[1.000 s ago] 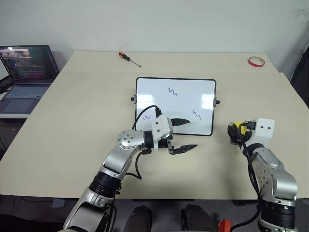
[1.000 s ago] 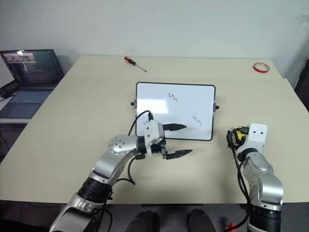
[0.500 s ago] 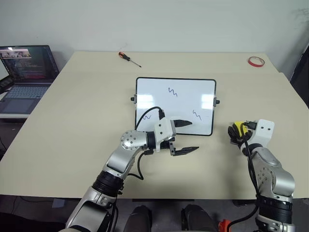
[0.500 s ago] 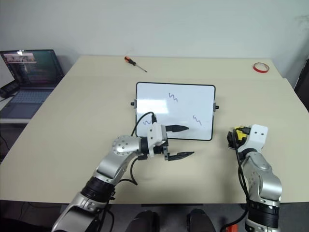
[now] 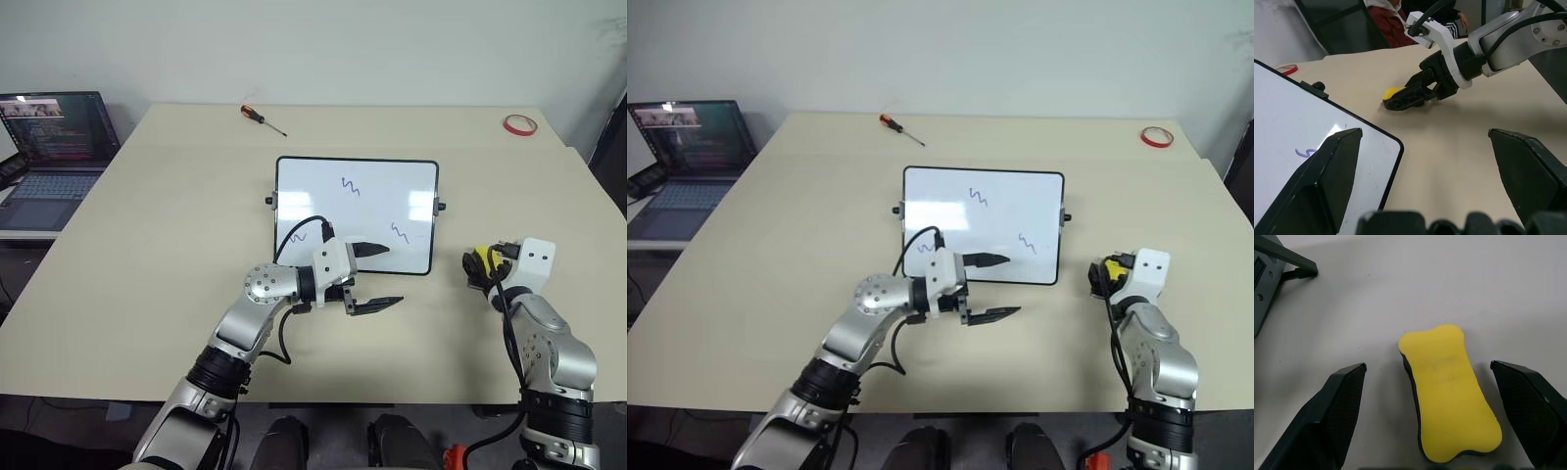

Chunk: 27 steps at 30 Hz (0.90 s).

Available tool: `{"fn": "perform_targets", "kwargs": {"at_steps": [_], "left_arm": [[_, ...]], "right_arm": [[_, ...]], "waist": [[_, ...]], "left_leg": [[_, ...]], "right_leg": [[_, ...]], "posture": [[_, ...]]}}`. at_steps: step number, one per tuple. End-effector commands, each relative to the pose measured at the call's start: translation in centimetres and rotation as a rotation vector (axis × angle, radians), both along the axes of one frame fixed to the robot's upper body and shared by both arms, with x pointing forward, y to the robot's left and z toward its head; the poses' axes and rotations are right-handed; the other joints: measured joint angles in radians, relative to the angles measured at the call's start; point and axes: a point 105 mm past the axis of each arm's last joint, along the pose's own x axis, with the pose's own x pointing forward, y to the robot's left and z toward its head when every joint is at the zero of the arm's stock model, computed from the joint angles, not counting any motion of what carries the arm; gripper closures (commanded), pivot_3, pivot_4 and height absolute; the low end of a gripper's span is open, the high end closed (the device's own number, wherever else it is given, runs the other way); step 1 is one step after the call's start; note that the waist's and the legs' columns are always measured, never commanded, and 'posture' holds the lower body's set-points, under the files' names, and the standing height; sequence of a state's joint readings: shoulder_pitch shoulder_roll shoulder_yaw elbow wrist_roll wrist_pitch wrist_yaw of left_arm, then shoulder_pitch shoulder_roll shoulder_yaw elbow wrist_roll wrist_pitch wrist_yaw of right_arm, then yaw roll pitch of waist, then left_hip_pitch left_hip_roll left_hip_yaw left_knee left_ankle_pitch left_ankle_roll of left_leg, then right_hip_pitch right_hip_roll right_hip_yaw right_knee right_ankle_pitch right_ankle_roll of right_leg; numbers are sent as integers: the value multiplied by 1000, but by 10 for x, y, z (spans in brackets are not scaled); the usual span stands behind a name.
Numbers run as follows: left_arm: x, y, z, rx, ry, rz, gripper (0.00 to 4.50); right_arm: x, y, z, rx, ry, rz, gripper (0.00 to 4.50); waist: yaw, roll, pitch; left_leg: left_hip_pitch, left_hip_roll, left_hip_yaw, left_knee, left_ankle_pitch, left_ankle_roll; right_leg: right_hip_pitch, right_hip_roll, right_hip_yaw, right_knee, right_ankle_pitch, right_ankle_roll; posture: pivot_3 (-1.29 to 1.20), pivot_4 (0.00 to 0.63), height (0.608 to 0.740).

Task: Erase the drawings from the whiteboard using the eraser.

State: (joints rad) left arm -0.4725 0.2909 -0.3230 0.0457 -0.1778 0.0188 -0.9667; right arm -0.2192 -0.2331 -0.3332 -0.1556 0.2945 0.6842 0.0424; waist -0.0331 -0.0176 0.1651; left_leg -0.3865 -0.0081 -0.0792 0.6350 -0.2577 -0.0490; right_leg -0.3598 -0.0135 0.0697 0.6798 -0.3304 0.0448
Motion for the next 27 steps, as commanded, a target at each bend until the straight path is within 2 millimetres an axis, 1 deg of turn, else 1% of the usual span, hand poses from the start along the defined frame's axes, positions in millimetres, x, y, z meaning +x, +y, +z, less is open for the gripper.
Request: {"fn": "perform_targets", "kwargs": {"at_steps": [1,6,13,22,27], "left_arm": [[-1,-3,14,-22,-54,-9,0],[0,-4,16,-25,-57,-8,0],[-1,-7,16,-29,-62,-14,0],[0,-6,15,-25,-58,-15,0],[2,-6,17,-27,-63,-10,0]], "right_arm": [[2,-3,16,-17,-61,-9,207],[1,-6,19,-24,-75,-26,207],[2,-6,20,-28,-77,-20,207],[0,-7,19,-26,-72,-31,207],[2,-7,27,-38,-108,-23,207]], "waist": [[0,0,0],[0,0,0],[0,0,0],[0,0,0],[0,0,0]], "left_leg": [[0,0,0,0,0,0],[0,0,0,0,0,0],[0,0,0,0,0,0],[0,0,0,0,0,0],[0,0,0,0,0,0]], "right_leg": [[0,0,0,0,0,0],[0,0,0,0,0,0],[0,0,0,0,0,0],[0,0,0,0,0,0],[0,0,0,0,0,0]], "posture": [[0,150,740],[0,150,740],[0,150,740],[0,150,740],[0,150,740]]}}
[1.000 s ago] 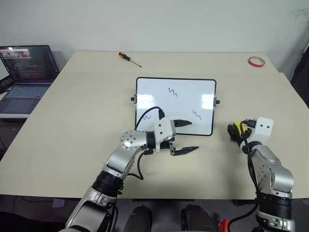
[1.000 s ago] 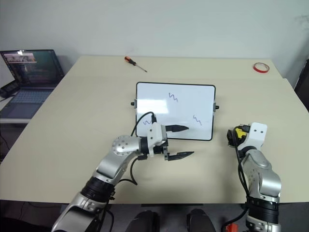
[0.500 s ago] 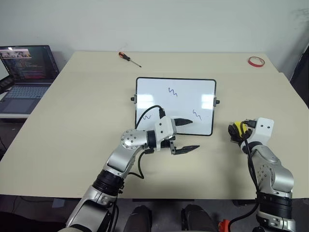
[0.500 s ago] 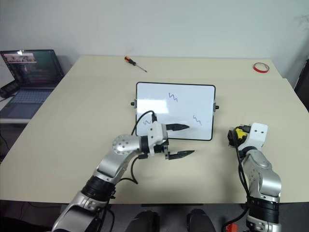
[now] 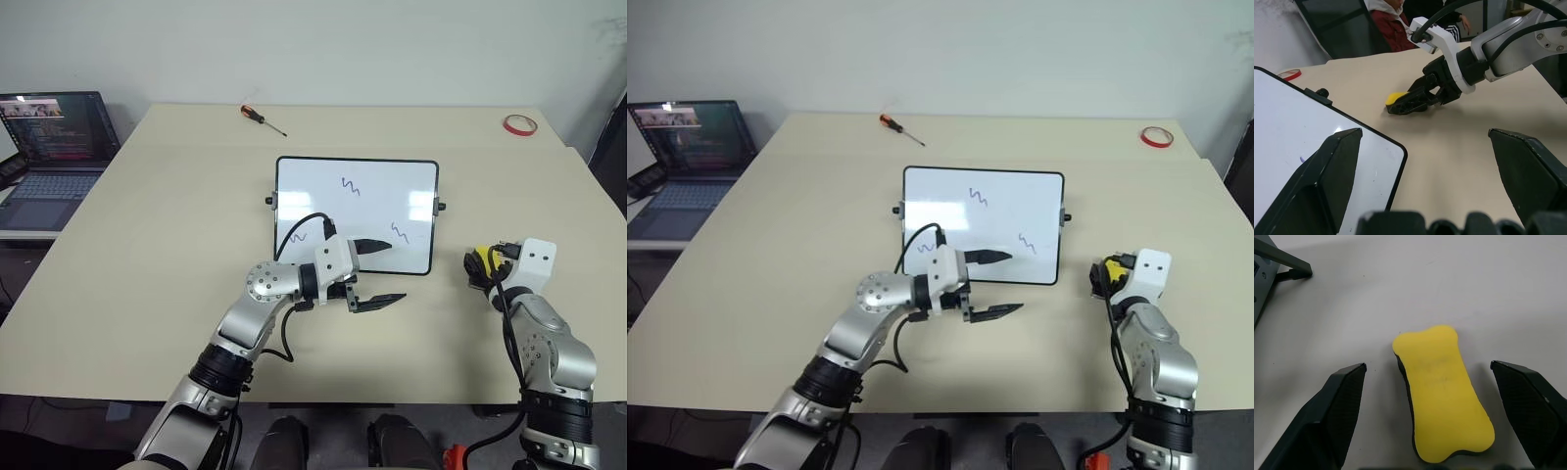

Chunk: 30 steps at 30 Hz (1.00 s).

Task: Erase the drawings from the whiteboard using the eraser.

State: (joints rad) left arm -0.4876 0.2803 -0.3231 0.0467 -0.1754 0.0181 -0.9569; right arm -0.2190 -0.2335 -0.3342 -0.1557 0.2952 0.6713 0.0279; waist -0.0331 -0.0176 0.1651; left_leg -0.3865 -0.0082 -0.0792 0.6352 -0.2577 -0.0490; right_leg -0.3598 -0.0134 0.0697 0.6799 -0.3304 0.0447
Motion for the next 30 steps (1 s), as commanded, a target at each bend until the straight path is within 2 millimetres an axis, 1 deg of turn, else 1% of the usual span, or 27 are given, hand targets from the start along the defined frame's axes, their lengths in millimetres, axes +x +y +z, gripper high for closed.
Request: {"fn": "perform_targets", "kwargs": {"at_steps": [1,5,11,15,30], "left_arm": [[1,-2,12,-16,-48,-9,0],[0,-2,11,-17,-47,-7,0],[0,-3,11,-20,-46,-5,0],[0,-3,11,-20,-49,-6,0],[0,-2,11,-22,-51,-3,0]], "right_arm": [[2,-6,25,-43,-94,-9,207],[4,-5,23,-48,-77,1,207],[5,-2,24,76,-61,-7,207],[6,-2,23,111,-42,-10,207],[2,-2,16,80,-10,-13,207]], "waist": [[0,0,0],[0,0,0],[0,0,0],[0,0,0],[0,0,0]], "left_leg": [[0,0,0,0,0,0],[0,0,0,0,0,0],[0,0,0,0,0,0],[0,0,0,0,0,0],[0,0,0,0,0,0]], "right_leg": [[0,0,0,0,0,0],[0,0,0,0,0,0],[0,0,0,0,0,0],[0,0,0,0,0,0],[0,0,0,0,0,0]], "posture": [[0,150,740],[0,150,740],[0,150,740],[0,150,740],[0,150,740]]}}
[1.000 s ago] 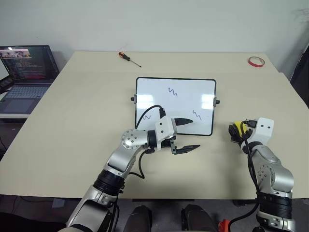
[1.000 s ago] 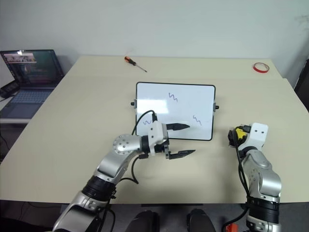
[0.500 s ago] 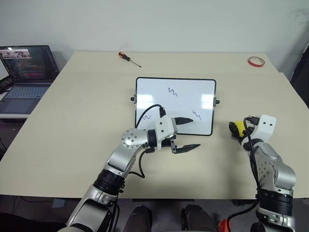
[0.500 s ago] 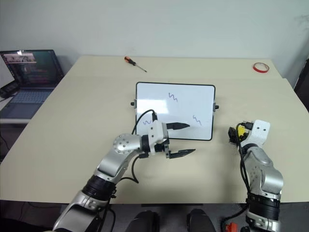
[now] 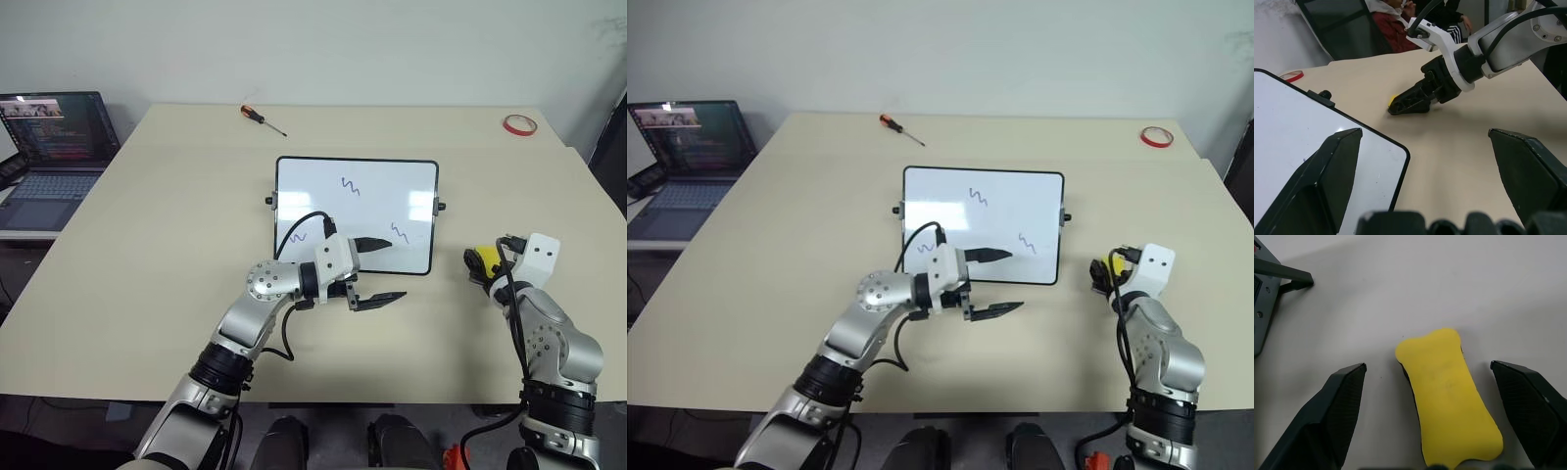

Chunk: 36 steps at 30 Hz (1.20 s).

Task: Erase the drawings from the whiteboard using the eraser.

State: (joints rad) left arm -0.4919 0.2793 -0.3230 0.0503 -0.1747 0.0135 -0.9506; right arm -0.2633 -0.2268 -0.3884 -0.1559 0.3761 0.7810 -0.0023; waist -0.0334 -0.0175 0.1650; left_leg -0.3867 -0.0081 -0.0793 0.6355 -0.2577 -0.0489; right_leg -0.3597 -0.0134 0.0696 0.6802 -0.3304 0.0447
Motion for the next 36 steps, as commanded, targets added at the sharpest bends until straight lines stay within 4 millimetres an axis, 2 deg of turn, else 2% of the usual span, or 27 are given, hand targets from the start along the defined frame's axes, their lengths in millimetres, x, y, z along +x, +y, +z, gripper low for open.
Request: {"fn": "perform_targets", "kwargs": {"at_steps": [1,13,18,22,29,36], "left_arm": [[-1,-2,10,-18,-46,-7,0],[1,-1,10,-17,-48,1,0],[1,0,10,-16,-48,2,0],[1,0,10,-16,-47,2,0],[2,-1,11,-18,-49,4,0],[3,0,11,-15,-52,8,0]], "right_arm": [[-1,-2,15,-25,-49,-4,207],[0,-2,16,-30,-52,-6,207],[2,5,28,-288,-89,84,207],[0,3,23,-267,-77,65,207],[2,2,27,-258,-88,63,117],[3,6,21,-236,-57,76,117]], "waist": [[0,0,0],[0,0,0],[0,0,0],[0,0,0],[0,0,0],[0,0,0]], "left_leg": [[0,0,0,0,0,0],[0,0,0,0,0,0],[0,0,0,0,0,0],[0,0,0,0,0,0],[0,0,0,1,0,0],[0,0,0,1,0,0]], "right_leg": [[0,0,0,0,0,0],[0,0,0,0,0,0],[0,0,0,0,0,0],[0,0,0,0,0,0],[0,0,0,0,0,0],[0,0,0,0,0,0]], "posture": [[0,150,740],[0,150,740],[0,150,740],[0,150,740],[0,150,740],[0,150,740]]}}
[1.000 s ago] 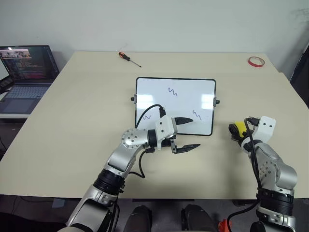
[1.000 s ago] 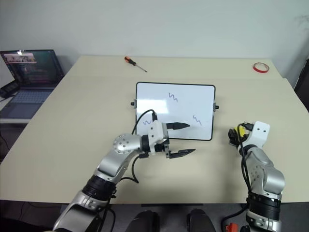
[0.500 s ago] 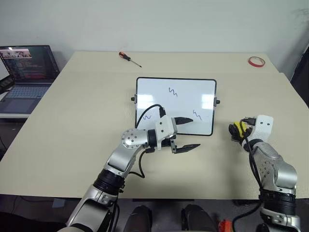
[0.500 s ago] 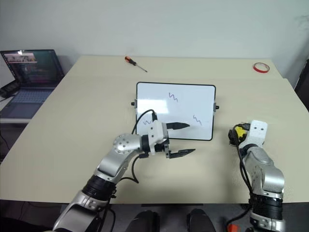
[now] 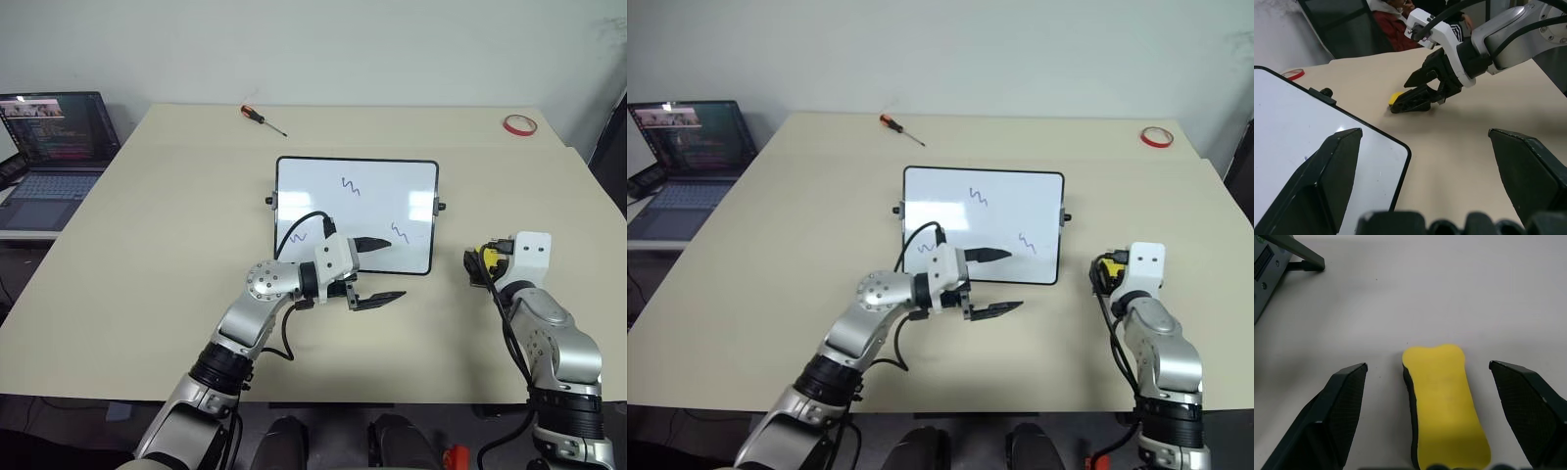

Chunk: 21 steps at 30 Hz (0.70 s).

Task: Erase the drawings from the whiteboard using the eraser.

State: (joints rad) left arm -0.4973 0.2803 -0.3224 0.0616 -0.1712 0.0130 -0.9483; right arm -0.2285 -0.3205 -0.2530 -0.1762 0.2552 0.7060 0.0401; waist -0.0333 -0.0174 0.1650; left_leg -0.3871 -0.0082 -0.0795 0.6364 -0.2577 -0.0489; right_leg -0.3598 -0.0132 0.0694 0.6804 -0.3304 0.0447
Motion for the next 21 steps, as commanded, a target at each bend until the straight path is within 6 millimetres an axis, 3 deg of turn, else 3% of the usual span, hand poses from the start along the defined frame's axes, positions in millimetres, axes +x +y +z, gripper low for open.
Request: {"fn": "perform_targets", "kwargs": {"at_steps": [1,5,6,7,8,11,14,17,21], "left_arm": [[1,-1,12,-20,-54,1,0],[2,-1,12,-21,-54,2,0],[1,-1,12,-21,-55,2,0],[1,-1,12,-21,-55,2,0],[1,-1,12,-22,-55,2,0],[1,-1,12,-23,-55,2,0],[1,-2,12,-23,-57,0,0],[1,-2,12,-22,-58,-1,0],[0,-3,12,-22,-58,-5,0]], "right_arm": [[1,3,12,-4,-39,10,281],[-1,3,6,-34,7,25,622],[-1,4,5,-34,18,29,1030],[-2,4,4,-32,22,29,1030],[-2,4,3,-29,27,26,1378],[-1,4,4,-20,23,23,1378],[-1,4,6,-17,11,21,1927],[-1,4,5,-20,23,19,2932],[-1,3,5,-21,24,15,2932]], "waist": [[0,0,0],[0,0,0],[0,0,0],[0,0,0],[0,0,0],[0,0,0],[0,0,0],[0,0,0],[0,0,0]], "left_leg": [[0,0,0,0,0,0],[0,0,0,0,0,0],[0,0,0,0,0,0],[0,0,0,1,0,0],[0,0,0,1,0,0],[0,0,0,1,0,0],[0,0,0,1,0,0],[-1,0,0,1,0,0],[-1,0,0,1,0,0]], "right_leg": [[0,0,0,0,0,0],[0,0,0,0,0,0],[0,0,0,0,0,0],[0,0,0,0,0,0],[0,0,0,0,0,0],[0,0,0,0,0,0],[0,0,0,0,0,0],[0,0,0,0,0,0],[0,0,0,0,0,0]], "posture": [[0,150,740],[0,150,740],[0,150,740],[0,150,740],[0,150,740],[0,150,740],[0,150,740],[0,150,740],[0,150,740]]}}
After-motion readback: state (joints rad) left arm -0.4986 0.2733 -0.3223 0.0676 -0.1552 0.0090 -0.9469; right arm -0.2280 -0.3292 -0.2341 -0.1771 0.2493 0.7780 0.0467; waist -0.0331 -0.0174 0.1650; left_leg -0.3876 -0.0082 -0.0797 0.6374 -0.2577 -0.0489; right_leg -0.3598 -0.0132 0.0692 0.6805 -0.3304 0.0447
